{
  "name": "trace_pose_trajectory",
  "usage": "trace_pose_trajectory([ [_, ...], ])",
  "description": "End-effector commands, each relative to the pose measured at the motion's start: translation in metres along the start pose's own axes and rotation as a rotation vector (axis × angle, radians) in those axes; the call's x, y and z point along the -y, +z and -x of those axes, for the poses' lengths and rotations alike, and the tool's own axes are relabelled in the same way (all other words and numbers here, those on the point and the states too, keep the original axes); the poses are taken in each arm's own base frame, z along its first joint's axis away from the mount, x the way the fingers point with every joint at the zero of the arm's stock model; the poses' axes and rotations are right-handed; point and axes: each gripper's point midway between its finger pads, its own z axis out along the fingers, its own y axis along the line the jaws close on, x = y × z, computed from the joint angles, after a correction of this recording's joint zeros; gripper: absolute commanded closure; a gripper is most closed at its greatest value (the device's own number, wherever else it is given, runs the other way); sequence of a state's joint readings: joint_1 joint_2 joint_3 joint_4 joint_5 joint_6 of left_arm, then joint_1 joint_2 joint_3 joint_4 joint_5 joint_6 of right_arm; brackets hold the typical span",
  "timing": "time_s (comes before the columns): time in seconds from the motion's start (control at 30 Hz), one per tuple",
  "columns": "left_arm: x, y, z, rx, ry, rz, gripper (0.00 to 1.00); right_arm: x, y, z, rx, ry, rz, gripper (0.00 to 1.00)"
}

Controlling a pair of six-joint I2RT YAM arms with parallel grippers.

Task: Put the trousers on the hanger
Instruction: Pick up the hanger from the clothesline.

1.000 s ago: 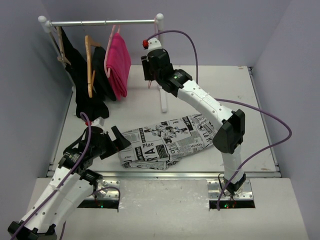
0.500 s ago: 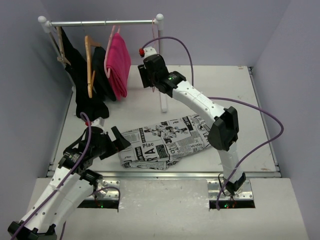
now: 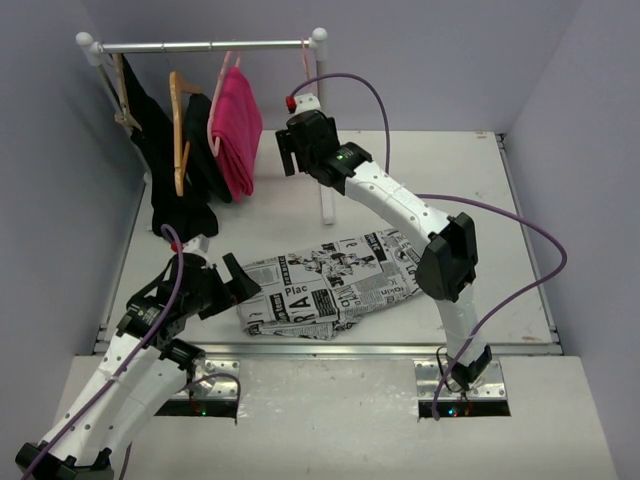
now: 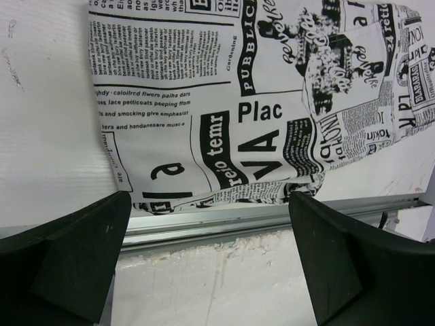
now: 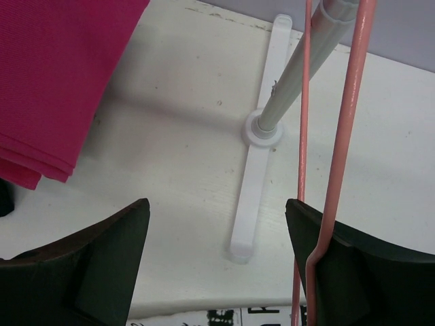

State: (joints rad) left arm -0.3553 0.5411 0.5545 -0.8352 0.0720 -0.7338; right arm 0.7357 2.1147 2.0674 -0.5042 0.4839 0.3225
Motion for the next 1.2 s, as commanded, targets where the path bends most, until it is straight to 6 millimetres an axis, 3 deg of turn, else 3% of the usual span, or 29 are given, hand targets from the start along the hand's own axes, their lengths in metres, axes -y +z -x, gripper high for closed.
trace_pose_trajectory([
  [0.0, 0.011, -0.003, 0.006, 0.025, 0.033, -0.051, 0.00, 0.009, -0.022, 0.018, 0.039, -0.006, -0.011, 0.17],
  [0.2, 0.014, -0.004, 0.005, 0.020, 0.046, -0.070, 0.00, 0.007, -0.052, 0.033, 0.110, 0.006, 0.082, 0.16],
  [0.4, 0.014, -0.006, 0.007, 0.037, 0.047, -0.077, 0.00, 0.011, -0.060, 0.039, 0.154, 0.004, 0.088, 0.16],
  [0.63, 0.014, -0.006, 0.004, 0.023, 0.059, -0.082, 0.00, 0.015, -0.049, 0.038, 0.145, -0.038, 0.047, 0.17],
  [0.83, 0.015, -0.007, 0.004, 0.028, 0.062, -0.090, 0.00, 0.010, -0.022, 0.005, 0.030, -0.058, 0.036, 0.25],
  [1.03, 0.014, -0.007, 0.002, 0.019, 0.070, -0.088, 0.00, 0.003, -0.009, -0.003, 0.016, -0.060, 0.048, 0.43],
  [1.17, 0.015, -0.008, 0.002, 0.022, 0.071, -0.095, 0.00, 0.010, -0.002, -0.009, 0.005, -0.065, 0.016, 0.56],
])
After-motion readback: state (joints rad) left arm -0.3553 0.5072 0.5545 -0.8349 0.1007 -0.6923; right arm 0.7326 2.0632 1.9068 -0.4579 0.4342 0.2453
